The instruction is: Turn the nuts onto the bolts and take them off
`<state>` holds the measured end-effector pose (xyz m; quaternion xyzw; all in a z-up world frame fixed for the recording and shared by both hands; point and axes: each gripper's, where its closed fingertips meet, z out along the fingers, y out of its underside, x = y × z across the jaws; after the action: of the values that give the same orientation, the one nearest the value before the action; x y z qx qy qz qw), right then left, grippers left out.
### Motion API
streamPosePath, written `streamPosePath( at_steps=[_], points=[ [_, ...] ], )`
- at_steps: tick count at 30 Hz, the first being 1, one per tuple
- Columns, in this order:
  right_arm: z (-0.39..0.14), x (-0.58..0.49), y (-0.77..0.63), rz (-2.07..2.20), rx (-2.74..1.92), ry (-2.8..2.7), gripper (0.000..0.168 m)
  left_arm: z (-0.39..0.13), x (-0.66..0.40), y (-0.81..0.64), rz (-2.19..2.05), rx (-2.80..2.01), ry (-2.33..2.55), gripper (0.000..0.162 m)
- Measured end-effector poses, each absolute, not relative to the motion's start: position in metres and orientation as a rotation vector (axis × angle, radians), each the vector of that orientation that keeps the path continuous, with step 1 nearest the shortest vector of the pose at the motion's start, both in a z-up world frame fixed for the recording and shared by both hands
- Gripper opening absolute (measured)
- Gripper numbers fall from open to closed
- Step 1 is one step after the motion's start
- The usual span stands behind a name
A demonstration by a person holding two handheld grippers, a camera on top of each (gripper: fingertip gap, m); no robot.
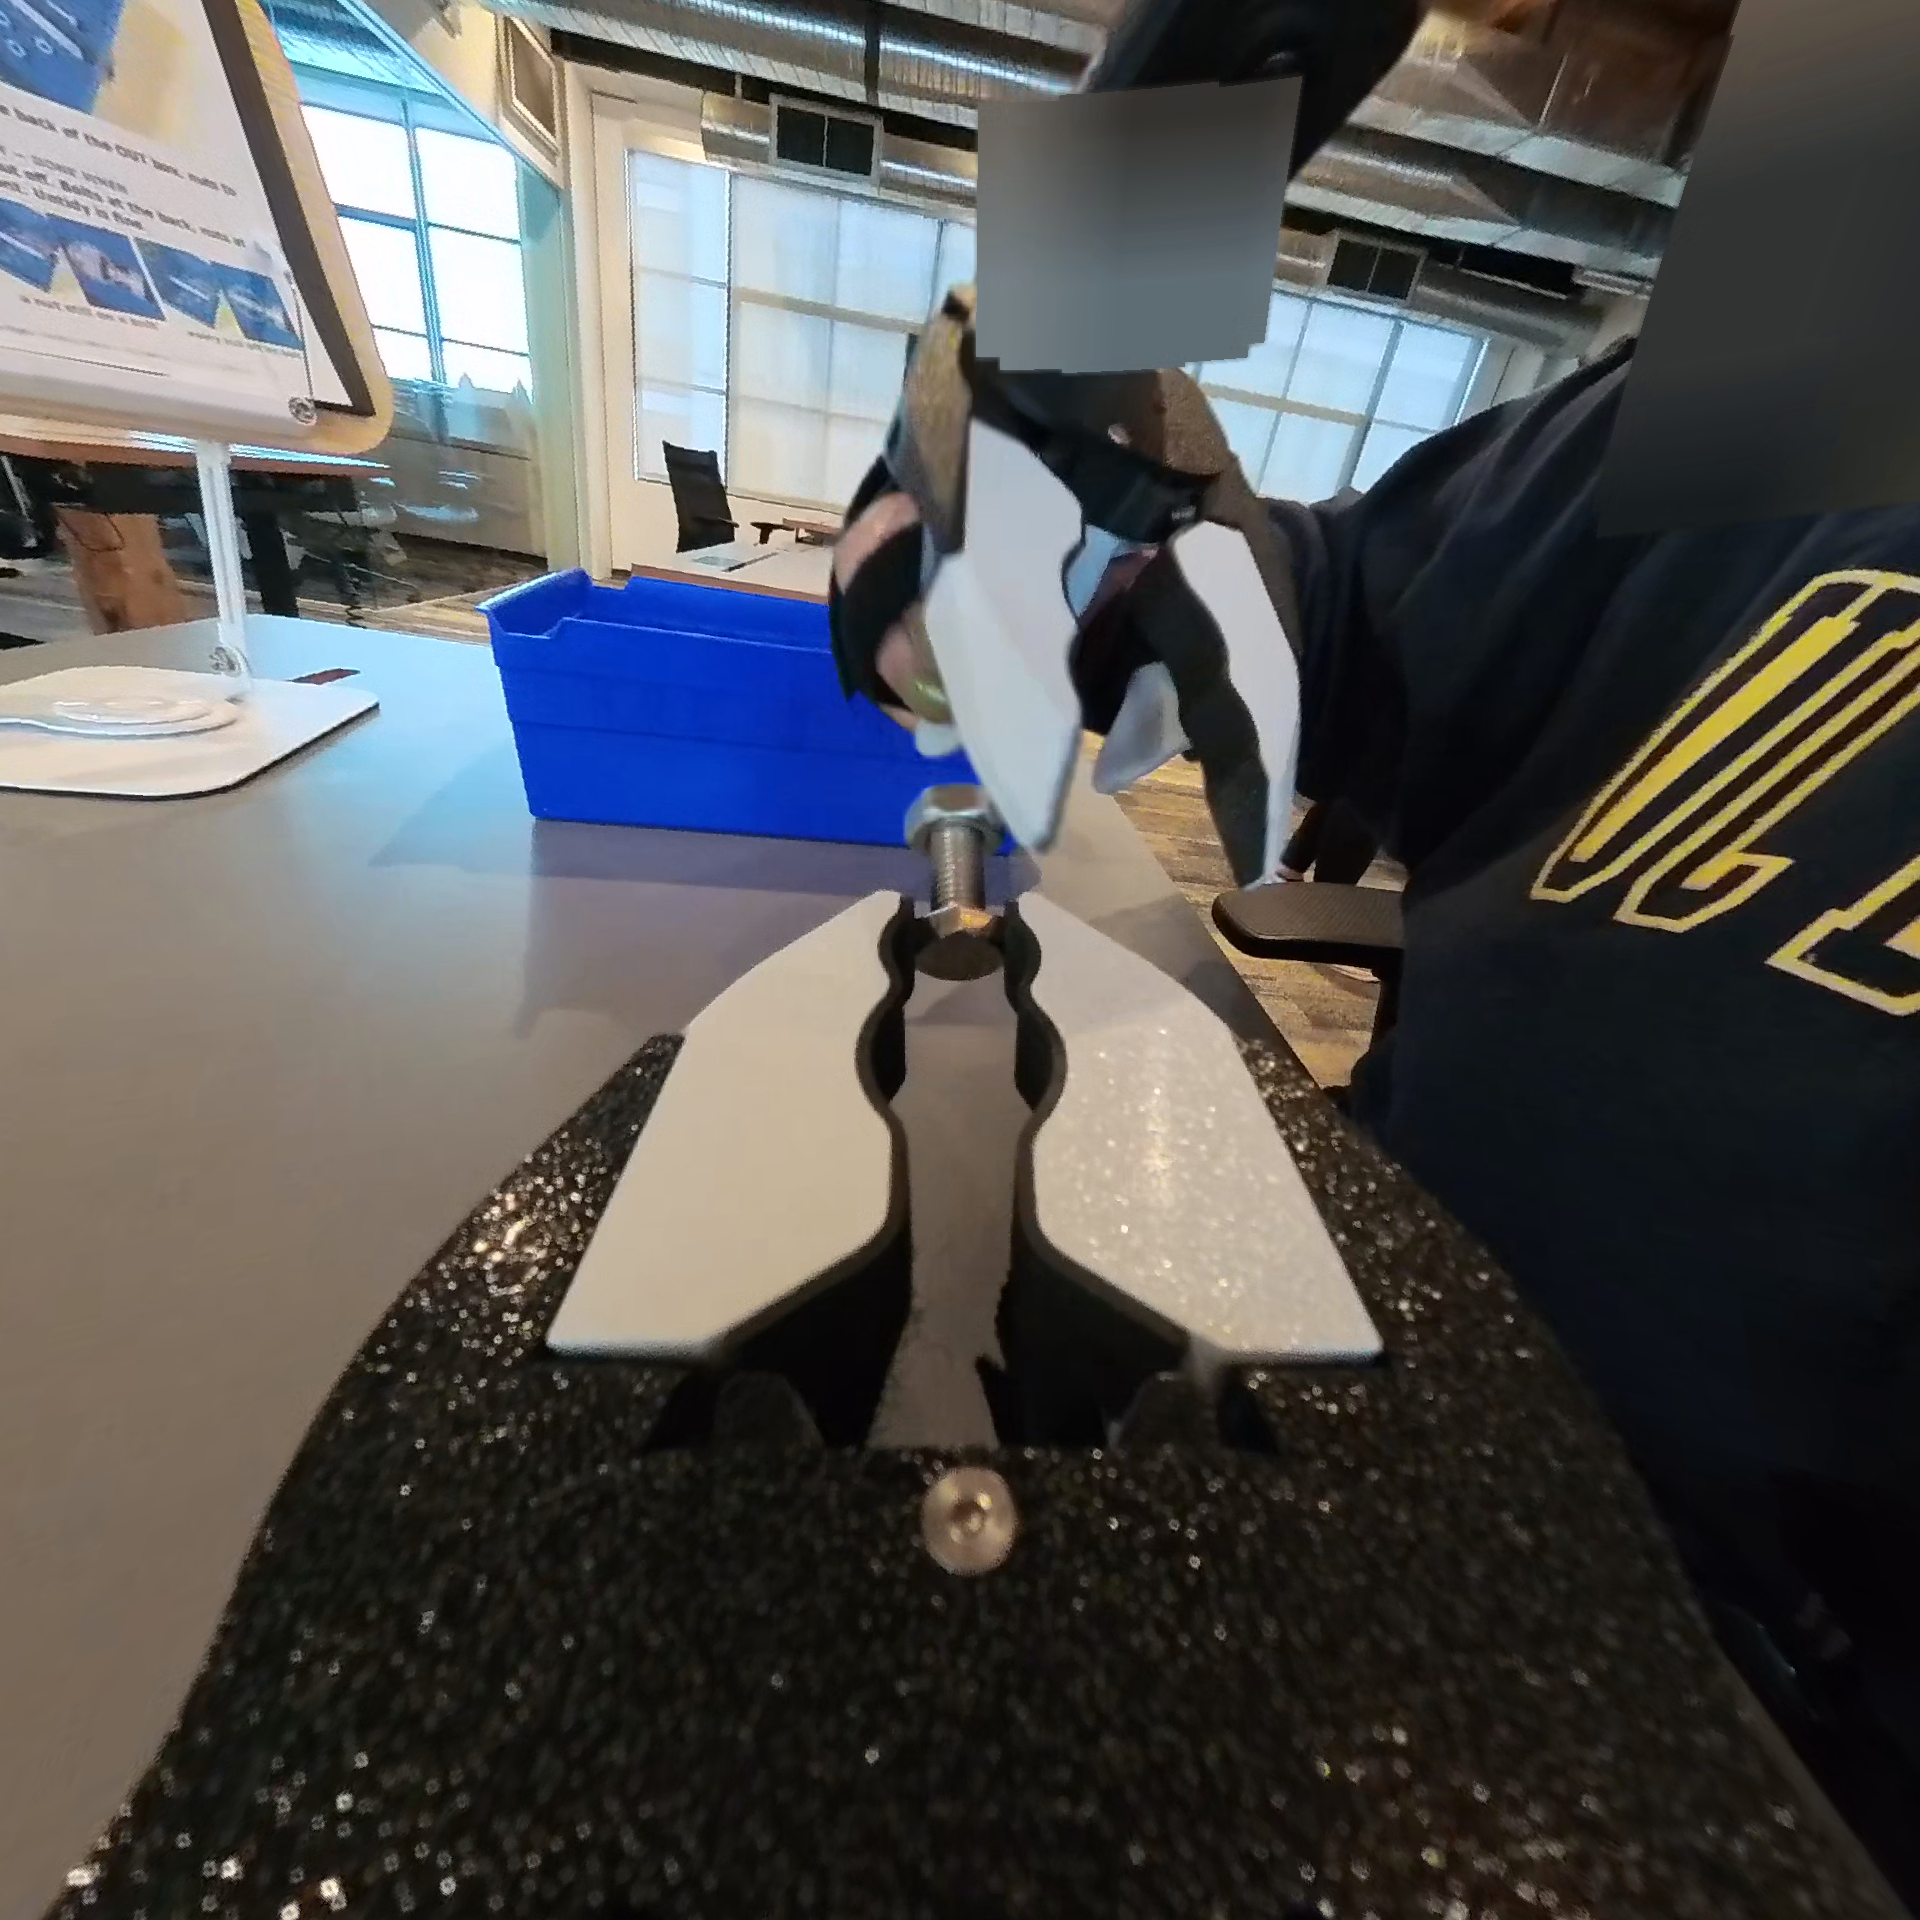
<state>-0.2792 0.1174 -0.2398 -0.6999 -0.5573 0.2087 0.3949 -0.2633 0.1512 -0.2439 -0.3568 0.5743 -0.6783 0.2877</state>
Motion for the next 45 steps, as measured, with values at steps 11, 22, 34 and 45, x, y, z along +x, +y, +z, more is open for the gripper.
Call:
streamPosePath(
  at_steps=[11, 22, 34, 45],
  points=[
    [-0.261, -0.26, 0.129, 0.409, -1.916, -1.41, 0.053, -0.242, -0.264, 0.147, -1.81, -0.925, 1.542, 0.016],
    [-0.244, -0.281, 0.117, 0.507, -1.758, -1.43, 0.051, -0.246, -0.262, 0.149, -1.794, -0.96, 1.552, 0.016],
    [-0.26, -0.264, 0.127, 0.448, -1.899, -1.362, 0.058, -0.245, -0.262, 0.145, -1.796, -0.938, 1.563, 0.016],
    [-0.273, -0.252, 0.129, 0.501, -2.107, -1.262, 0.052, -0.24, -0.263, 0.149, -1.858, -0.953, 1.511, 0.016]
  ],
)
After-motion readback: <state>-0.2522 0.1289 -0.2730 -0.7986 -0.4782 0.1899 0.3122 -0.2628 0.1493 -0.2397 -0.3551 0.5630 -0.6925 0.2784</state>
